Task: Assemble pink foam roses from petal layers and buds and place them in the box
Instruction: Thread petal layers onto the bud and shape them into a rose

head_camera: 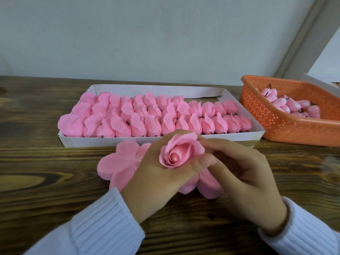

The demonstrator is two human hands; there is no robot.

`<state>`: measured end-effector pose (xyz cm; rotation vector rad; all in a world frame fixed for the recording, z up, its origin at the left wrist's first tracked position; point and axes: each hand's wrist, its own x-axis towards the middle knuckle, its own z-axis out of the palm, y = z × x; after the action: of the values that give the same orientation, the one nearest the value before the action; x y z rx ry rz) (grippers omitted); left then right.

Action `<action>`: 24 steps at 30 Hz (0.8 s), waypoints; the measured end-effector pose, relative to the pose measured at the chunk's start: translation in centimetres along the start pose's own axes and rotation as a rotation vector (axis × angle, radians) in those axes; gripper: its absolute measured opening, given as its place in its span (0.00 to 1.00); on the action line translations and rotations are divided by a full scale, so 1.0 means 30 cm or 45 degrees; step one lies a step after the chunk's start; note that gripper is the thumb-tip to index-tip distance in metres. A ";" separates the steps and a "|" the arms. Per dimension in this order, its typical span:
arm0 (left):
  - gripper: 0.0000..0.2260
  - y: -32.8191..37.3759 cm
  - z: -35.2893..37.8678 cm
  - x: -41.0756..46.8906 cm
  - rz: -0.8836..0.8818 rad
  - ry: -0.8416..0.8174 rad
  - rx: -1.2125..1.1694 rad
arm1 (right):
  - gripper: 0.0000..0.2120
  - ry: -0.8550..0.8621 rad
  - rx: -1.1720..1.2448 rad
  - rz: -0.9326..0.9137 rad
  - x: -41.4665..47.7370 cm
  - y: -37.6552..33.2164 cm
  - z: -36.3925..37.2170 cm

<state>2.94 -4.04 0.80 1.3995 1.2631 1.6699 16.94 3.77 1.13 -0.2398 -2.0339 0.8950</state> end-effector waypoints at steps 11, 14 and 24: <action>0.13 -0.006 -0.013 0.008 -0.107 -0.084 -0.360 | 0.10 -0.181 0.449 0.651 0.012 0.008 0.012; 0.09 0.006 -0.004 0.005 -0.137 -0.162 -0.410 | 0.07 -0.283 0.514 0.644 0.008 0.003 0.019; 0.08 0.022 0.004 0.010 -0.143 -0.036 -0.504 | 0.09 -0.305 0.724 0.684 0.001 0.025 0.022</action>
<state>3.05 -3.98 1.53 1.0895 0.9128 1.7022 16.29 4.00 0.42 -0.3806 -1.8534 1.8679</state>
